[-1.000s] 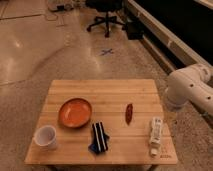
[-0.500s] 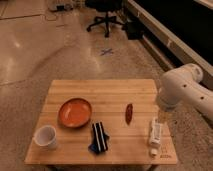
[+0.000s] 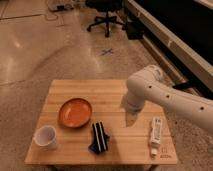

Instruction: Place the ceramic cup in the ceramic bowl

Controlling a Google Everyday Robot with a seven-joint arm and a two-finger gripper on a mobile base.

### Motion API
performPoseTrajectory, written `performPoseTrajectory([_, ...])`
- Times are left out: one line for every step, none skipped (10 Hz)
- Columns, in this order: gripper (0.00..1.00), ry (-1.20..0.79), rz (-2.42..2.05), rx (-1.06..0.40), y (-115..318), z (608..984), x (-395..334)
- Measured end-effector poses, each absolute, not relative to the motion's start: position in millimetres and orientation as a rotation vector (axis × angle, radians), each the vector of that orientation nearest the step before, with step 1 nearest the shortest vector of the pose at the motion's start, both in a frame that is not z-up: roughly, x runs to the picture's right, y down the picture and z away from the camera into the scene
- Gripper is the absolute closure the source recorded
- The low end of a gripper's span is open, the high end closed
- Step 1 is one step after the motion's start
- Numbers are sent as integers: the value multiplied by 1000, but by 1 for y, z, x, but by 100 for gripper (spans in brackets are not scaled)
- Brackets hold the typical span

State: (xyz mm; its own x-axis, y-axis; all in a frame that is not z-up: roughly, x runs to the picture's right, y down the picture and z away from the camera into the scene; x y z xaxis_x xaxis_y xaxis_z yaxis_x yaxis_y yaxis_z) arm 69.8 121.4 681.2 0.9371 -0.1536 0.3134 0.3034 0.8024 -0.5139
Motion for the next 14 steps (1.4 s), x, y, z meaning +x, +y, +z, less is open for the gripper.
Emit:
performPoseTrajectory([35,-309,-290,-595,126,681,41])
performPoseTrajectory([35,-347,-322,-599,130,680,19])
performPoseTrajectory([35,-389,-355,-608,137,678,-3])
performPoseTrajectory([35,-427,-384,-617,144,676,-20])
performPoseTrajectory([35,-462,-409,-628,151,672,-34])
performPoseTrajectory([35,-498,-436,-639,160,668,-46])
performPoseTrajectory([35,-522,-459,-645,166,663,-54])
performPoseTrajectory([35,-557,-492,-650,174,657,-63])
performPoseTrajectory([35,-580,-511,-653,179,652,-68])
performPoseTrajectory([35,-595,-518,-655,183,647,-70])
performPoseTrajectory([35,-596,-515,-656,183,647,-69])
performPoseTrajectory([35,-597,-517,-656,183,647,-70])
performPoseTrajectory([35,-598,-518,-656,184,647,-71])
performPoseTrajectory([35,-597,-516,-657,184,647,-70])
